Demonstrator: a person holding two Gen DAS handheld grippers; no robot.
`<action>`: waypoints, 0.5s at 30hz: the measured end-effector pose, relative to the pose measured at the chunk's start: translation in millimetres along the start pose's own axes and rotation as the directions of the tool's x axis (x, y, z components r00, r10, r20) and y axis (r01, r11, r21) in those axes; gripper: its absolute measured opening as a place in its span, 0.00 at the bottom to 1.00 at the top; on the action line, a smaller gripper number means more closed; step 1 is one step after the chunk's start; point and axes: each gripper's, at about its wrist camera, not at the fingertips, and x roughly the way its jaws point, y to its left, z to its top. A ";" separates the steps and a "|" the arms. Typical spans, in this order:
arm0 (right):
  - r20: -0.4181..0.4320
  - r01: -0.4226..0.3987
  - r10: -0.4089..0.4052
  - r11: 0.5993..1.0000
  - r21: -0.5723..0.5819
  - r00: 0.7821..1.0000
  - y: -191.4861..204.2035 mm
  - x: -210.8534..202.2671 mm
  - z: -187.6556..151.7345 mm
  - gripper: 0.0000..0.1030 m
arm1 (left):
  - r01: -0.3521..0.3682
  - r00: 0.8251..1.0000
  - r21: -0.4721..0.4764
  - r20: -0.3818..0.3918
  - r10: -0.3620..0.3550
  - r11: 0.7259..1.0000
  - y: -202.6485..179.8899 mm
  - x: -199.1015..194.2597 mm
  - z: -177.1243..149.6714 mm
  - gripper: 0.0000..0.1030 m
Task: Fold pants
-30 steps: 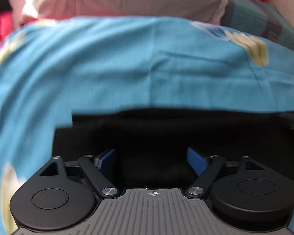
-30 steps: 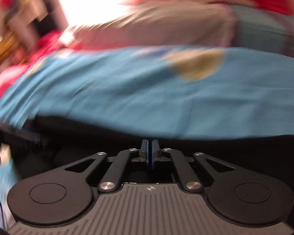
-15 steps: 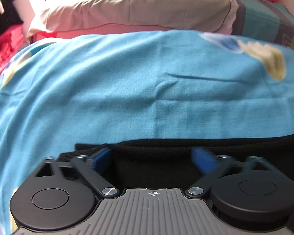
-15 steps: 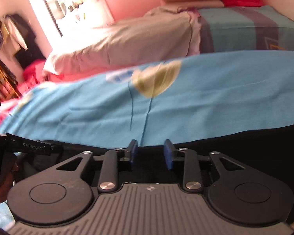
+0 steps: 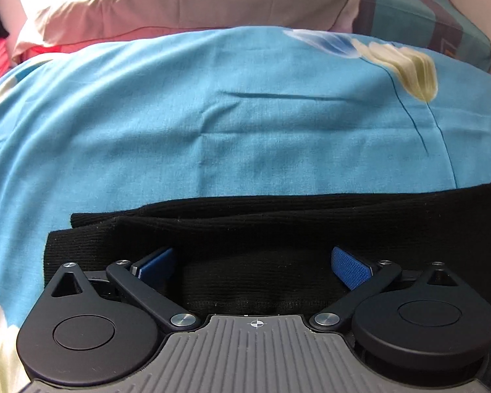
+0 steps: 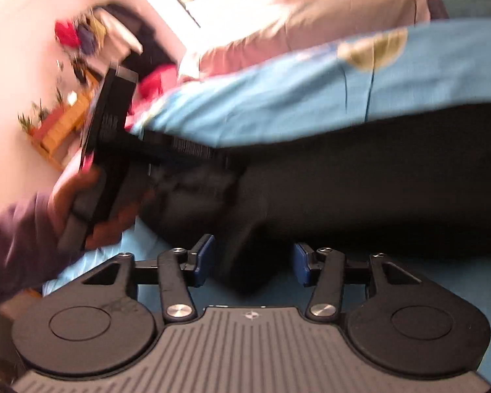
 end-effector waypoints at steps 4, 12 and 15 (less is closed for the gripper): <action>-0.009 -0.175 0.181 0.964 0.199 0.983 -25.1 14.2 -3.2 0.64 | -0.008 1.000 -0.004 -0.017 0.008 1.000 -0.6 1.4 4.5 1.00; -0.118 -0.295 0.331 0.922 0.250 0.936 -35.5 17.8 -1.8 0.63 | -0.037 0.999 -0.003 -0.029 0.037 0.999 -3.8 3.3 8.5 1.00; -0.065 -0.306 0.338 0.908 0.286 0.939 -36.5 22.2 2.2 0.65 | -0.047 0.998 -0.003 -0.031 0.047 0.999 -4.9 3.4 8.8 1.00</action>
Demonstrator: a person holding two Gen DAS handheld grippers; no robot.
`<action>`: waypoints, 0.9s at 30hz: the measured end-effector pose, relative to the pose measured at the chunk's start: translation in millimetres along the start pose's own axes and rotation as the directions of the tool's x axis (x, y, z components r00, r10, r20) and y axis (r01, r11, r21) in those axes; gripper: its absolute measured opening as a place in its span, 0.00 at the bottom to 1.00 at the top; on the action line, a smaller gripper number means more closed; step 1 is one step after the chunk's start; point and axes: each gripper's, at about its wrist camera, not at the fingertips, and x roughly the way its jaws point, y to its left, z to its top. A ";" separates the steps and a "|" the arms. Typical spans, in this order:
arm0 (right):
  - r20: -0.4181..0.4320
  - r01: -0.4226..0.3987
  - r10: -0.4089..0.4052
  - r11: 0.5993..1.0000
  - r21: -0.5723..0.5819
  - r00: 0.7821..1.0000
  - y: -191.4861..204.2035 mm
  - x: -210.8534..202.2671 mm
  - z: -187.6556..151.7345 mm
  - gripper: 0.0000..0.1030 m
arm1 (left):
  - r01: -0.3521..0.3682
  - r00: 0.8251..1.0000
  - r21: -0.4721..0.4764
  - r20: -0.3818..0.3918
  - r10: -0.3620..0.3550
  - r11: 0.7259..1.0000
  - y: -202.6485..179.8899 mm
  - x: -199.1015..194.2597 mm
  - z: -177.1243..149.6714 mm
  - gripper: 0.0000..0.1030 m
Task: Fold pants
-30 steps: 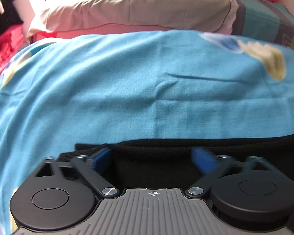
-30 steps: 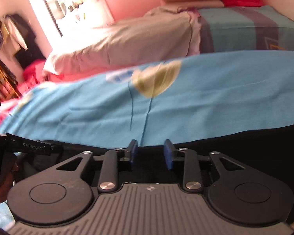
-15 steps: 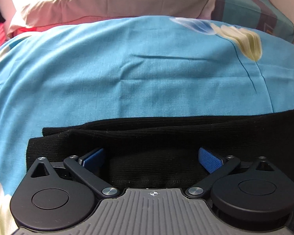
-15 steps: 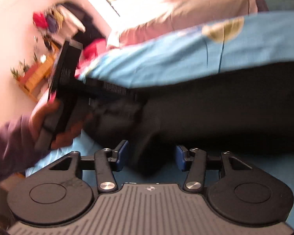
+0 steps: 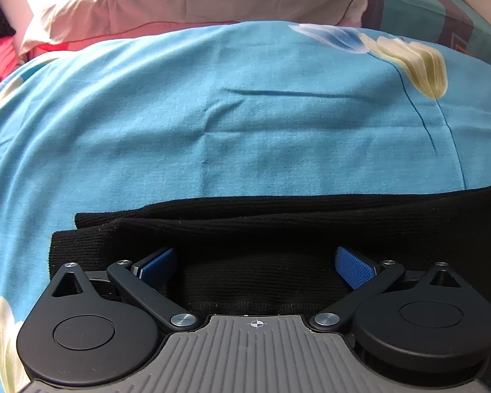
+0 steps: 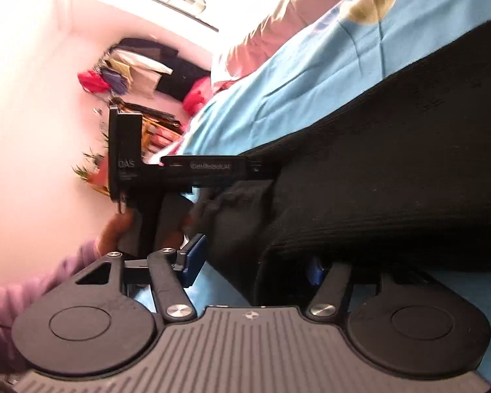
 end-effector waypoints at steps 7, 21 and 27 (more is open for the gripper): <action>-0.162 -0.034 0.018 0.994 -0.100 0.987 16.0 17.1 -1.9 0.67 | -0.006 1.000 -0.003 -0.010 0.005 1.000 -0.5 1.1 2.2 1.00; -0.119 -0.013 0.005 0.998 -0.067 0.993 11.9 -11.9 -9.4 0.65 | -0.002 1.000 0.001 -0.006 0.002 1.000 -0.3 1.2 0.9 1.00; -0.161 -0.053 0.047 0.998 -0.031 0.986 10.6 15.4 -19.6 0.67 | -0.001 1.000 0.003 -0.006 0.001 1.000 -0.6 0.8 0.6 1.00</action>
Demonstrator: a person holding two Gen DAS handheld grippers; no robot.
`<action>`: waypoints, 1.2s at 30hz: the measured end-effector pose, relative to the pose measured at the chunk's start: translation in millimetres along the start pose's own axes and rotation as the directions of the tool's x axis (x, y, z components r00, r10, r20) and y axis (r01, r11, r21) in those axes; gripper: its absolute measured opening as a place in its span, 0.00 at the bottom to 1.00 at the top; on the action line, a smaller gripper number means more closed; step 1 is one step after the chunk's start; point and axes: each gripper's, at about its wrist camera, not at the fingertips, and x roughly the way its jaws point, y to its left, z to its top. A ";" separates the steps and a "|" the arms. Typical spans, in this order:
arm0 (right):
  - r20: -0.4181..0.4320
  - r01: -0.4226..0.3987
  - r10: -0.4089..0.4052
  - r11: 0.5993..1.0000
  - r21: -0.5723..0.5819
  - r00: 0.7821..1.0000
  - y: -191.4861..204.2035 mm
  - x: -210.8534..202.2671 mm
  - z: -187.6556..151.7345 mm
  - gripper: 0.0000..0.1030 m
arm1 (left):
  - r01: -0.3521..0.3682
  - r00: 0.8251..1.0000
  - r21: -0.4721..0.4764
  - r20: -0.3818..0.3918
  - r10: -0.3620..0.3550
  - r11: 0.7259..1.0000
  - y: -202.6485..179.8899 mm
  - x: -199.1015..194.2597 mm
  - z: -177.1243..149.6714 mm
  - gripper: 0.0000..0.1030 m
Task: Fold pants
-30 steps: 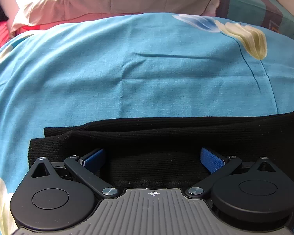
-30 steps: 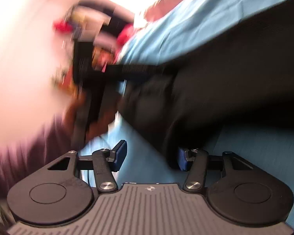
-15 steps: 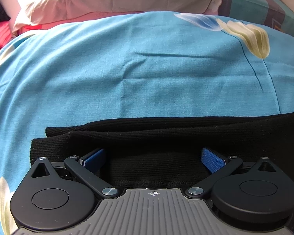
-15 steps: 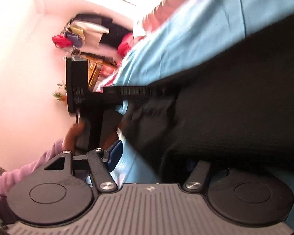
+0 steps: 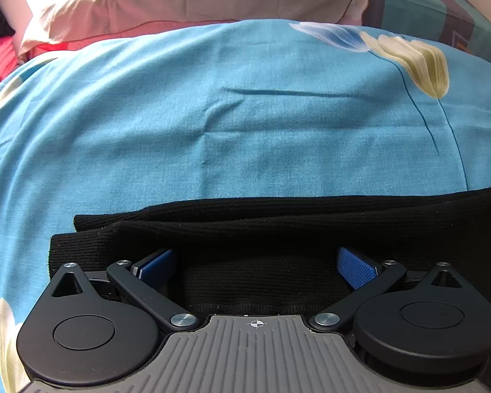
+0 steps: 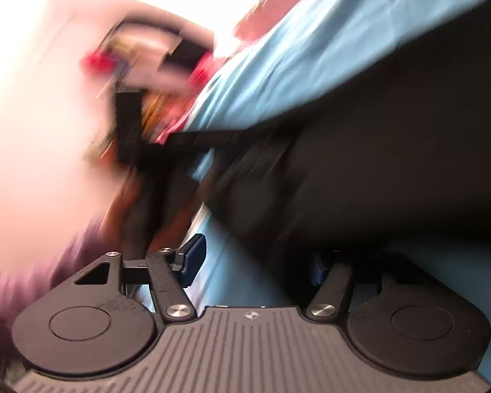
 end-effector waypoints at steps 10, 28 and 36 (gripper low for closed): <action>0.231 0.306 -0.277 0.947 -0.095 0.932 31.3 -83.2 -24.4 0.70 | 0.002 1.000 -0.007 0.018 -0.002 1.000 0.6 -1.1 -2.2 1.00; 0.603 0.360 -0.603 0.797 0.486 0.522 -64.2 -213.6 -31.4 0.13 | -0.008 0.999 -0.013 0.042 0.008 1.000 -0.4 -3.5 -5.6 1.00; 0.554 0.629 -0.724 0.665 0.402 0.411 -39.0 -204.2 -25.1 0.30 | -0.025 0.999 -0.023 0.036 0.025 0.999 -3.0 -3.3 -4.2 1.00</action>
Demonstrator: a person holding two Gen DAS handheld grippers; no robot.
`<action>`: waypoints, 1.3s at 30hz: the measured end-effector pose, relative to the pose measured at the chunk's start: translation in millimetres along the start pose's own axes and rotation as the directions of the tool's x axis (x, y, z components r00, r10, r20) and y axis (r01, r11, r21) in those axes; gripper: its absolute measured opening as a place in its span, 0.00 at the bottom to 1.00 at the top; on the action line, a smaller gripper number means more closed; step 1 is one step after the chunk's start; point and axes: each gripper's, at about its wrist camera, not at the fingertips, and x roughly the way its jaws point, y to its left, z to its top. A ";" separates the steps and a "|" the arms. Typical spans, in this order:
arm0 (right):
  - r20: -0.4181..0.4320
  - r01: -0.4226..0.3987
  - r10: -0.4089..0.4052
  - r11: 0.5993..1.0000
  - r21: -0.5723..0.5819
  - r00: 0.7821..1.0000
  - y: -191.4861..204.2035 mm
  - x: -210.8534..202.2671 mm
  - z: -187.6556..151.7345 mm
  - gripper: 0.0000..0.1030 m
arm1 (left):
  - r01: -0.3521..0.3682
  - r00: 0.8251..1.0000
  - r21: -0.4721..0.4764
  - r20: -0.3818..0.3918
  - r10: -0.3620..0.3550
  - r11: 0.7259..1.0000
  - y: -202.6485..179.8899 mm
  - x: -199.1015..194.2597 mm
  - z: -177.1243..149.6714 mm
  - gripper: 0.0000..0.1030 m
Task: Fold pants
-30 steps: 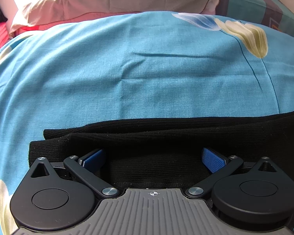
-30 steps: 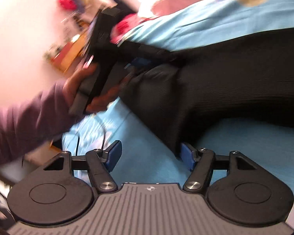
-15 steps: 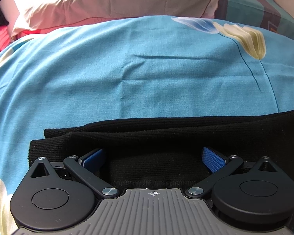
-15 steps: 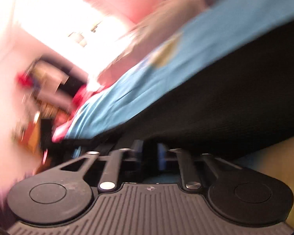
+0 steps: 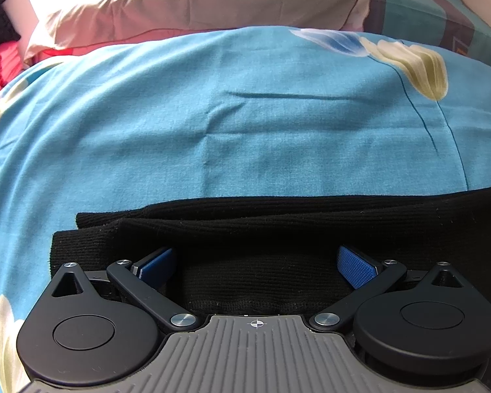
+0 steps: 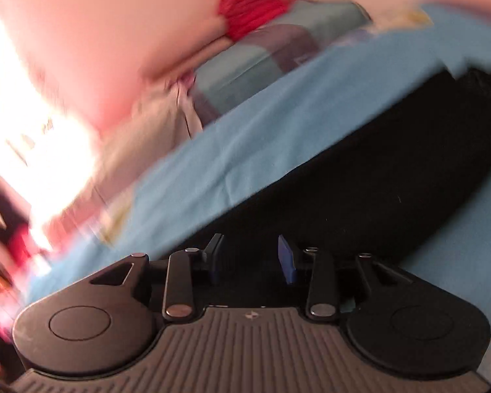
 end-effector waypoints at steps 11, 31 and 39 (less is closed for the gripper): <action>0.250 0.452 -0.439 0.892 0.006 0.863 -40.9 -38.7 40.6 0.57 | -0.047 0.999 -0.040 -0.021 0.046 0.998 -3.4 -1.8 0.0 1.00; 0.238 0.442 -0.411 0.892 -0.091 0.880 -96.9 -15.9 82.3 0.10 | -0.126 0.992 -0.107 -0.010 0.125 0.986 -12.2 -6.6 -6.2 1.00; 0.165 0.419 -0.401 0.903 -0.096 0.901 -117.0 20.0 87.9 0.16 | -0.139 0.990 -0.115 0.003 0.141 0.984 -14.7 -6.7 -9.3 1.00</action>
